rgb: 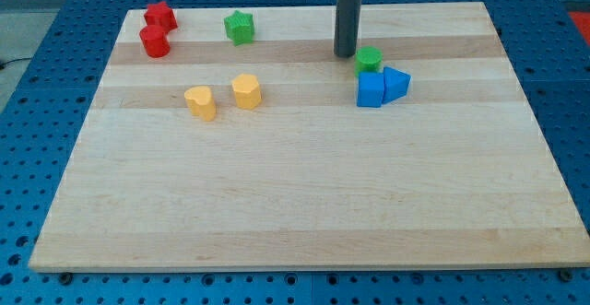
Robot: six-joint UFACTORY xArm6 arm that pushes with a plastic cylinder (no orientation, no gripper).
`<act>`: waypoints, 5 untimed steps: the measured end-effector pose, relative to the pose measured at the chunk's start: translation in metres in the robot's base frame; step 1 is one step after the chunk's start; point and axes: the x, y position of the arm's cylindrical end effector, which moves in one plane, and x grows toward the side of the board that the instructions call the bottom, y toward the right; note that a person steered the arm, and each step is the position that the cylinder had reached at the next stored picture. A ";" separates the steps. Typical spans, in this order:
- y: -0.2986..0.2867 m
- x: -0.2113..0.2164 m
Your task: Push the green star into the blue cube
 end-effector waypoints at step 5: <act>-0.172 -0.051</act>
